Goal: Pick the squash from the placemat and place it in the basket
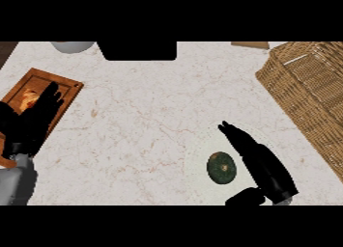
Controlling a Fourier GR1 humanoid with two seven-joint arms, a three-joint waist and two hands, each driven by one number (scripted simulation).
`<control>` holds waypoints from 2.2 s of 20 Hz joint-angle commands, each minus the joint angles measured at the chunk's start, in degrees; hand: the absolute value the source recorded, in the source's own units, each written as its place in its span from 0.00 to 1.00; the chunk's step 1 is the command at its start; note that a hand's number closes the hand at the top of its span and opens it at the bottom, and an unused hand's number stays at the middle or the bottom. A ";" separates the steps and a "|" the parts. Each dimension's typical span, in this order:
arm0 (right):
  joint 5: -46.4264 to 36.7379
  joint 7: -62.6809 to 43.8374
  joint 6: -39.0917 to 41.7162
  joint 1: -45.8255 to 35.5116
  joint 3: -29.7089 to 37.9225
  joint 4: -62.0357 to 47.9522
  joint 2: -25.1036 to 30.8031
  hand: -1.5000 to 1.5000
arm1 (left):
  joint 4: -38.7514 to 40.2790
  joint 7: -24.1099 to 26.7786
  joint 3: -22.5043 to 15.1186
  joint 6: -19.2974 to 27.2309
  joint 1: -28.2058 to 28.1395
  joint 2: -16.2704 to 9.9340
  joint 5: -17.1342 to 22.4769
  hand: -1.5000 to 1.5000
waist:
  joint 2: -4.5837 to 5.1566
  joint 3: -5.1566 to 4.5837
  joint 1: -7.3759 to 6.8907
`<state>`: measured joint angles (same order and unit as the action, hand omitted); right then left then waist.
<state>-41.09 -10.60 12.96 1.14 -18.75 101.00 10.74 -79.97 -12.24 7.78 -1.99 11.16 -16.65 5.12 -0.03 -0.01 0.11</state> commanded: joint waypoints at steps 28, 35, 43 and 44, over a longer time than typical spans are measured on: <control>-20.11 5.22 -8.75 -2.00 -6.91 -18.34 -6.20 1.00 | -2.35 -3.76 3.26 -3.41 1.00 1.07 -0.05 0.50 | -0.01 0.02 -0.25; -12.91 -32.29 -17.31 -19.36 8.13 -23.88 -10.65 1.00 | -1.01 -1.07 0.44 -3.49 2.75 2.24 -2.12 0.50 | 1.56 0.11 -3.82; -9.33 -46.51 -39.28 -39.90 7.77 -33.46 -10.73 1.00 | 1.19 -0.74 -0.80 -2.74 6.03 3.51 -3.20 0.50 | 1.56 0.12 -6.25; -10.48 -48.62 -41.83 -42.27 6.49 -34.23 -10.73 1.00 | -0.08 -1.64 -1.41 -4.20 4.92 2.90 -2.84 0.50 | 1.23 0.10 -7.41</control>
<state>-51.46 -53.45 -17.79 -33.25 -11.35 70.00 0.22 -79.68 -13.45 6.89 -5.33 15.78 -13.38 2.28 1.40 0.08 -5.80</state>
